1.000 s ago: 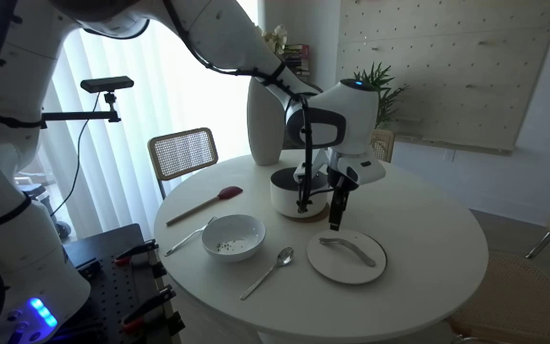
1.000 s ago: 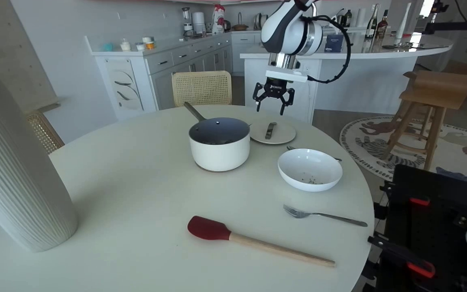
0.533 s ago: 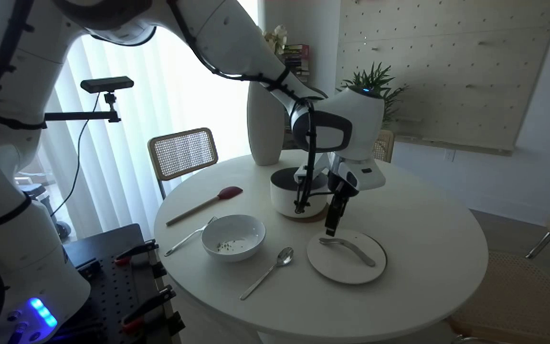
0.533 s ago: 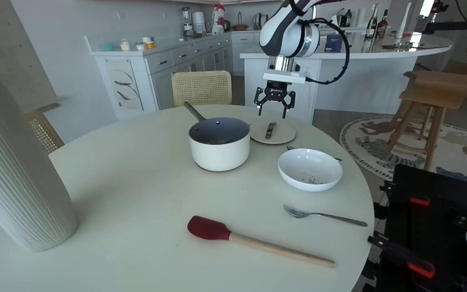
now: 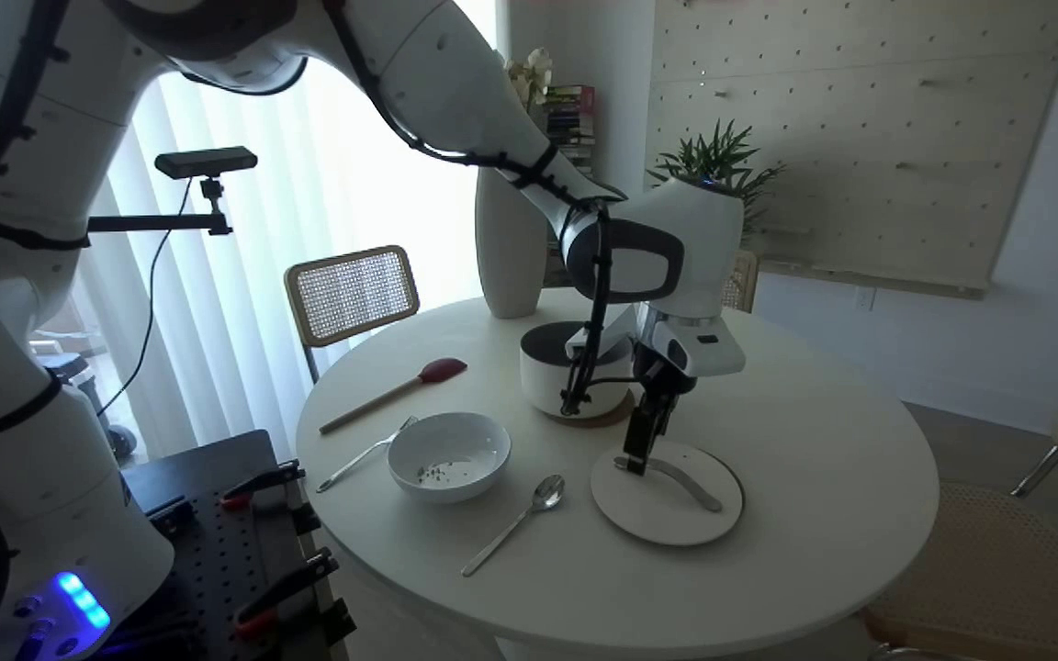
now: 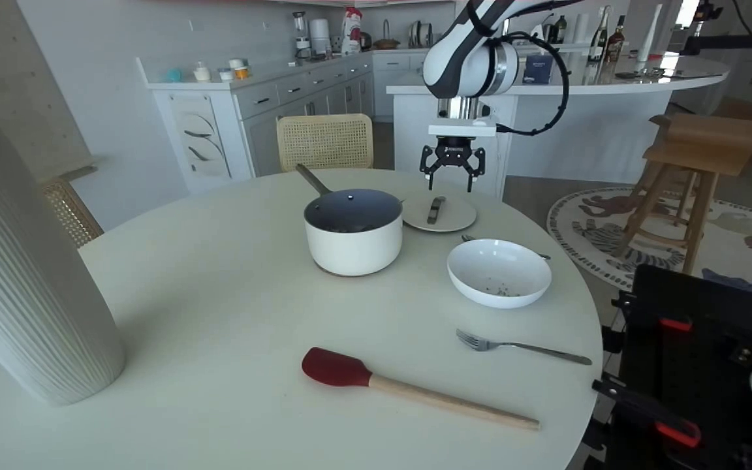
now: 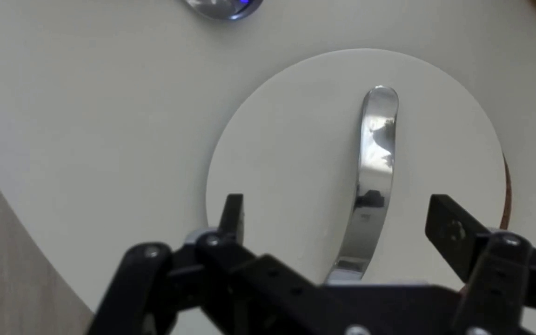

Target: Take the broccoli from the white bowl and put it in the white pot then take the wooden spatula out of the pot and put it on the table then put the white lid on the pot

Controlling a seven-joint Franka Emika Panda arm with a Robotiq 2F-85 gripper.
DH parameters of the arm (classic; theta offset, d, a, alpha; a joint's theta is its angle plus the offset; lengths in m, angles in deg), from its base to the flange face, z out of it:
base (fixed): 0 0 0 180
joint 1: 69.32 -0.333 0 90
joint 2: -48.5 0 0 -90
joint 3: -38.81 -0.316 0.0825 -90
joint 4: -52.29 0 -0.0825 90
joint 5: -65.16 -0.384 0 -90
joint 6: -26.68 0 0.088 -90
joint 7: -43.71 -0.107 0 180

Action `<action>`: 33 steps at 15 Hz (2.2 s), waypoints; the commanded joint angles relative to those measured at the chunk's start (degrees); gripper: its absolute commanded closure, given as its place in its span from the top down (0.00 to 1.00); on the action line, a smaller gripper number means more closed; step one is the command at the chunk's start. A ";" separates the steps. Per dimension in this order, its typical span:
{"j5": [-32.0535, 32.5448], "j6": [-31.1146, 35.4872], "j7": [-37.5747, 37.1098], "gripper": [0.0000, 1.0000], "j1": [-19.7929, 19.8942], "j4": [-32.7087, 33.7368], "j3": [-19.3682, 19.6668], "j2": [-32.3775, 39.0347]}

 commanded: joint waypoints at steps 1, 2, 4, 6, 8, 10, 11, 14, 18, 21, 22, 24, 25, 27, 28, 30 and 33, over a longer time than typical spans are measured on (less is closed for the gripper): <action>1.22 -0.67 -2.86 1.00 -1.59 0.78 0.88 1.03; 1.26 -0.47 -3.05 1.00 -1.80 0.80 0.89 1.38; 1.40 -0.34 -3.39 1.00 -2.25 0.87 0.97 2.08; 1.95 0.13 -4.47 1.00 -2.93 0.76 1.38 2.52; 3.10 0.75 -5.75 1.00 -3.56 0.67 1.98 2.95; 4.47 1.29 -7.20 1.00 -3.98 0.71 2.42 3.26; 4.97 1.42 -7.80 1.00 -4.17 0.75 2.70 3.37; 6.35 2.20 -9.23 1.00 -4.54 0.73 3.36 3.63; 7.06 3.44 -10.27 1.00 -4.49 0.91 3.49 4.38; 7.25 5.21 -10.37 1.00 -4.60 0.74 3.50 4.72; 7.38 5.85 -10.21 1.00 -4.66 0.64 3.52 4.72; 7.95 7.48 -10.28 0.74 -5.07 0.48 3.80 4.86; 7.93 8.10 -10.23 0.65 -5.16 0.50 3.76 4.88; 7.47 9.01 -9.81 0.49 -5.11 0.55 3.43 4.90; 7.38 9.35 -9.75 0.42 -5.17 0.57 3.41 4.95; 7.09 10.06 -9.50 0.27 -5.13 0.52 3.26 5.00; 6.75 10.77 -9.20 0.06 -4.89 0.44 3.07 5.09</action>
